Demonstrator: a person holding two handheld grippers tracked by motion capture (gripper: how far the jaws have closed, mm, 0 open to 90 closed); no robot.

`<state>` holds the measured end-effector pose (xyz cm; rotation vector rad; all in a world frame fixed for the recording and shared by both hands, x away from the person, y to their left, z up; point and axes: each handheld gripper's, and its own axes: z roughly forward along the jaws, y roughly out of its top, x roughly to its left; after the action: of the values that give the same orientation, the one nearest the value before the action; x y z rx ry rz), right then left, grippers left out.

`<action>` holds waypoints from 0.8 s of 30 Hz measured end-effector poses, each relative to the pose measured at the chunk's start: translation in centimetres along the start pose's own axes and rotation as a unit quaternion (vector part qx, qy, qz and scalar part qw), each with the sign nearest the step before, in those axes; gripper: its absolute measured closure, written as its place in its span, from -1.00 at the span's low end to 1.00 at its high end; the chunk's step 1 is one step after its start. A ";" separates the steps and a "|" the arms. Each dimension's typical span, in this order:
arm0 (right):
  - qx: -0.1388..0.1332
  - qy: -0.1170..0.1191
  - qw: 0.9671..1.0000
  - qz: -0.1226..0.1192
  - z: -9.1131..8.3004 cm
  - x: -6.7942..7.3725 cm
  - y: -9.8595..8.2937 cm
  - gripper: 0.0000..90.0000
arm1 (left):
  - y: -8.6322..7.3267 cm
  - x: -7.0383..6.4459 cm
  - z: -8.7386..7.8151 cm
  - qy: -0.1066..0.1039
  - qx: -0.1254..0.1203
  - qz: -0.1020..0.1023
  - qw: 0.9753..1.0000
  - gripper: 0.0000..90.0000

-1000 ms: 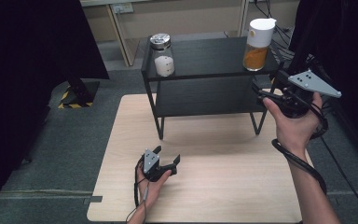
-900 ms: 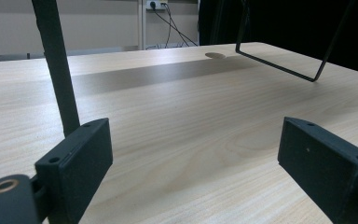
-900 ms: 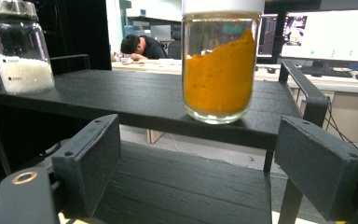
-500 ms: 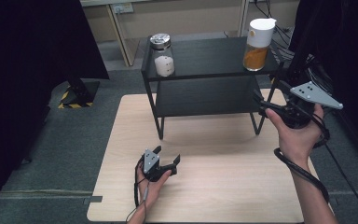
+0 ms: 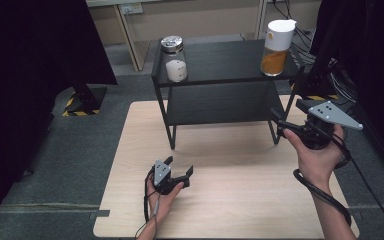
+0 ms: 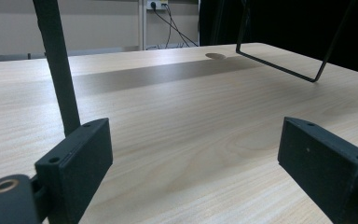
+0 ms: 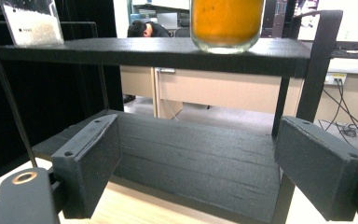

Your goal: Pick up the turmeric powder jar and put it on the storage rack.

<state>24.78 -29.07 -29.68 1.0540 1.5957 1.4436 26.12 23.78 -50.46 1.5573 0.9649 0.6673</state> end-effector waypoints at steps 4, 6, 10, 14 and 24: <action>0.003 0.002 1.000 0.004 -0.3 -0.1 -0.9 -0.67 | 0.0 0.0 0.0 0.000 0.000 0.000 1.000 -0.79; 0.003 0.002 1.000 0.007 -0.5 -0.2 -1.4 -0.67 | 0.0 0.0 0.0 0.000 0.000 0.001 1.000 -0.79; 0.007 0.001 1.000 0.012 -0.8 -0.5 -2.4 -0.67 | 0.0 0.0 0.0 0.000 0.000 0.001 1.000 -0.79; 0.010 0.003 1.000 0.018 -1.1 -0.6 -3.5 -0.67 | 0.0 0.0 0.0 0.001 -0.001 0.000 1.000 -0.79; 0.020 0.006 1.000 0.011 -1.5 0.0 -6.8 -0.67 | -0.1 0.0 0.0 0.000 -0.003 -0.001 1.000 -0.79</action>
<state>22.74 -29.93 -36.27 1.0908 1.6326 1.4414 26.06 23.82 -50.57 1.5497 0.9635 0.6676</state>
